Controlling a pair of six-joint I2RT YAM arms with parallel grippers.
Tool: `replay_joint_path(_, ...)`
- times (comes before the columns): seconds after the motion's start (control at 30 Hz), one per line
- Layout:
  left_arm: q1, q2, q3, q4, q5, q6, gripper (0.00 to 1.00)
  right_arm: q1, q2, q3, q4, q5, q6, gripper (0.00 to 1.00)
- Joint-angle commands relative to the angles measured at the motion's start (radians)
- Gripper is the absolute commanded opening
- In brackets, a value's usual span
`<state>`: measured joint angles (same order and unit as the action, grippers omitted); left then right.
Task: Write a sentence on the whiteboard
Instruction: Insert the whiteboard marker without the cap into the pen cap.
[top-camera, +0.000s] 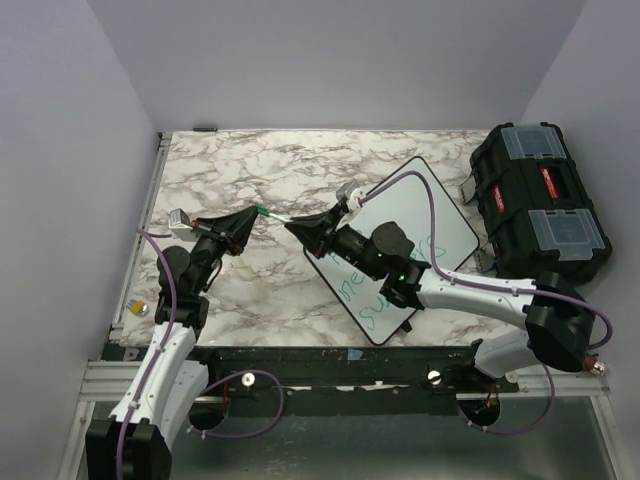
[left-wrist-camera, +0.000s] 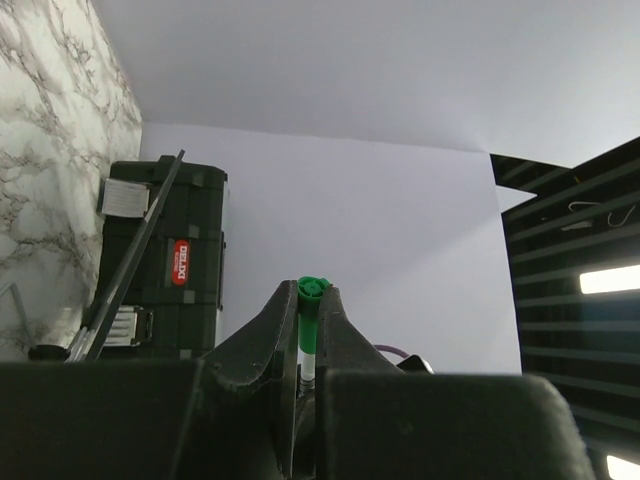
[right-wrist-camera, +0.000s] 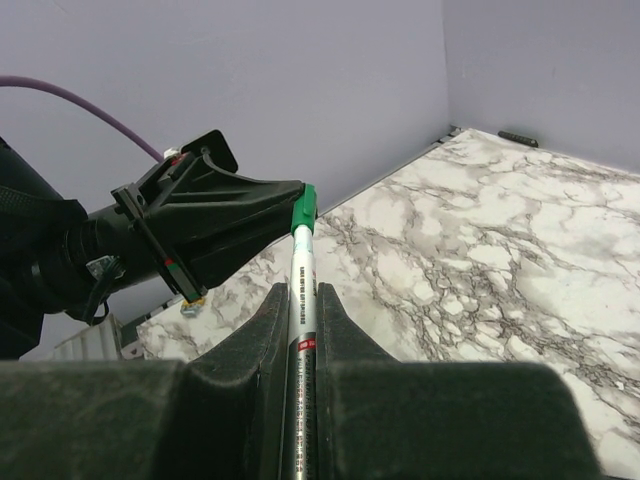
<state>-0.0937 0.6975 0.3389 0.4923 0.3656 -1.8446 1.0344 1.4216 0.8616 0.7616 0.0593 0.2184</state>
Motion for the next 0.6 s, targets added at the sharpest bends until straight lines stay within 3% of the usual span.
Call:
replay_joint_path(0.0,0.002,-0.010,-0.006,0.037,0.032,-0.006,0.00,0.006,0.023,0.041,0.018,0.015,0.011,0.01)
replay_joint_path(0.57,0.002,0.003,0.008,0.048,0.053,0.008,0.00,0.006,0.071,0.084,-0.005,0.018,-0.004,0.01)
